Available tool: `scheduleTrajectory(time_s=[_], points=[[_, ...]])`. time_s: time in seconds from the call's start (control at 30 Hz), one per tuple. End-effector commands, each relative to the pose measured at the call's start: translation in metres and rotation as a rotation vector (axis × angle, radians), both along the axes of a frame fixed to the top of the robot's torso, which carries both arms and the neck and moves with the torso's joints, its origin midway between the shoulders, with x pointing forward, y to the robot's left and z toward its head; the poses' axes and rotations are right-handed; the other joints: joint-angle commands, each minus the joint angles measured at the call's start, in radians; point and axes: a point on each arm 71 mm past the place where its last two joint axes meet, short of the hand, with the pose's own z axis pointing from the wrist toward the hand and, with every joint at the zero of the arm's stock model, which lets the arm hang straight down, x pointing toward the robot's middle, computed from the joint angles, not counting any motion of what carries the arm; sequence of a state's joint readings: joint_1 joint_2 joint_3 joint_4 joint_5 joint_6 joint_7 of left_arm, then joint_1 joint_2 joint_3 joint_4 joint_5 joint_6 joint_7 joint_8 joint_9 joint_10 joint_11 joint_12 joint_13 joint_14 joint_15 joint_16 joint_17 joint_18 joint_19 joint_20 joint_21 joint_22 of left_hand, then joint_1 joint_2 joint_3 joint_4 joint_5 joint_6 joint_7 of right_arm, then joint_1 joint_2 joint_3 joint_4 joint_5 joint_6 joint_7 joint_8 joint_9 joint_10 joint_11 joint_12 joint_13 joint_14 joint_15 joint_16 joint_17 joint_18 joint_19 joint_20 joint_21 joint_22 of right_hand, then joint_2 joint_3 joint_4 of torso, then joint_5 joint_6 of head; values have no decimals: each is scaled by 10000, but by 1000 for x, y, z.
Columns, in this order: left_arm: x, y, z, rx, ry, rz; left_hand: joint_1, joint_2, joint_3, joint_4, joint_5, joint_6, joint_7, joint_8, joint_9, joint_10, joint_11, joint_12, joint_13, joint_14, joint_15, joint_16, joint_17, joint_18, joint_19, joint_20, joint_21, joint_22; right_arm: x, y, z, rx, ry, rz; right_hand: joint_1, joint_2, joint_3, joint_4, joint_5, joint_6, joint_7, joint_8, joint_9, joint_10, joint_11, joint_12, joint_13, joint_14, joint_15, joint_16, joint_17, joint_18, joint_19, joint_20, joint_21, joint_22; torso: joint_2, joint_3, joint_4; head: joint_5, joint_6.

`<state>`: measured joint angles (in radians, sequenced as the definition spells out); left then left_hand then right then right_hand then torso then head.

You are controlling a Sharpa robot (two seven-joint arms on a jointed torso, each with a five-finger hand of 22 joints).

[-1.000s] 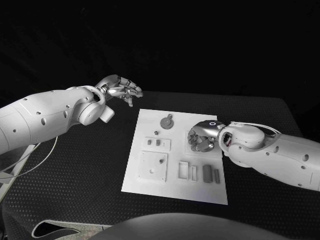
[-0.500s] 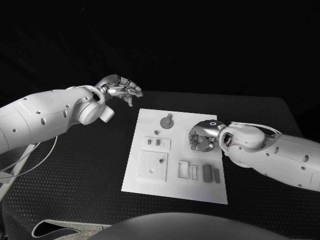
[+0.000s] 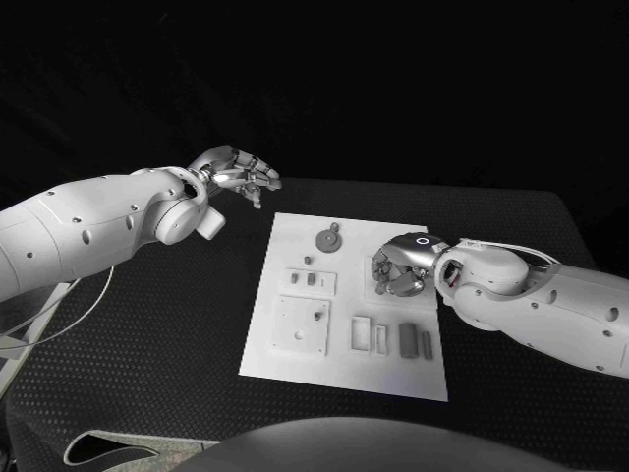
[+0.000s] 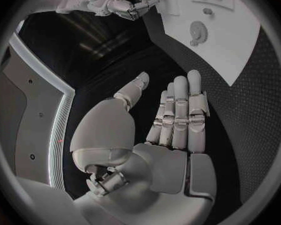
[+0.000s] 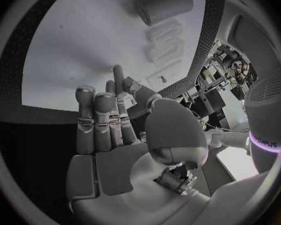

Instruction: Assemble the parts on the task board

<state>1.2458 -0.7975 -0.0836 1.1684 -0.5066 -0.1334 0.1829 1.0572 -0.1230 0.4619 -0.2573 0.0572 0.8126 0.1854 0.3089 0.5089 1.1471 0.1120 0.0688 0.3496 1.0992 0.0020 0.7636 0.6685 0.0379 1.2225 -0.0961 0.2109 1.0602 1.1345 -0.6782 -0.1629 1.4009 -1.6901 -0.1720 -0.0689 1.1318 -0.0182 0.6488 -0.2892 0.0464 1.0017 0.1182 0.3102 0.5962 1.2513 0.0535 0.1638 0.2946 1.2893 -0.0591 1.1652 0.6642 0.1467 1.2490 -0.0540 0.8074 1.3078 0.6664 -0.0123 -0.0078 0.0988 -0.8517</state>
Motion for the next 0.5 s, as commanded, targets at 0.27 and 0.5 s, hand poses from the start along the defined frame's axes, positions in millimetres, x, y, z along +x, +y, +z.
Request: scheduleTrajectory(time_s=[0.27,0.5], points=[[0,-2,1,-136,-12,-181,-26,63,-19,57,-7,12,56,55,-20,-51,7,3,15,15,19,-69,23,477,52,14,-48,13,2,9,36,589,-306,282,-40,16,79,-15,17,76,-16,84,94,449,-156,63,38,-100,-154,73,15,1151,63,-35,42,193,1,-9,-3,22,18],[0,-3,1,-144,-25,-191,-28,63,-19,60,-7,11,56,59,-22,-52,7,4,16,16,19,-72,27,477,52,15,-50,14,-17,38,50,1424,386,1119,-61,46,117,-7,18,54,-9,81,112,443,-156,56,63,-107,-154,75,16,1151,58,-42,46,192,1,-19,1,216,29]])
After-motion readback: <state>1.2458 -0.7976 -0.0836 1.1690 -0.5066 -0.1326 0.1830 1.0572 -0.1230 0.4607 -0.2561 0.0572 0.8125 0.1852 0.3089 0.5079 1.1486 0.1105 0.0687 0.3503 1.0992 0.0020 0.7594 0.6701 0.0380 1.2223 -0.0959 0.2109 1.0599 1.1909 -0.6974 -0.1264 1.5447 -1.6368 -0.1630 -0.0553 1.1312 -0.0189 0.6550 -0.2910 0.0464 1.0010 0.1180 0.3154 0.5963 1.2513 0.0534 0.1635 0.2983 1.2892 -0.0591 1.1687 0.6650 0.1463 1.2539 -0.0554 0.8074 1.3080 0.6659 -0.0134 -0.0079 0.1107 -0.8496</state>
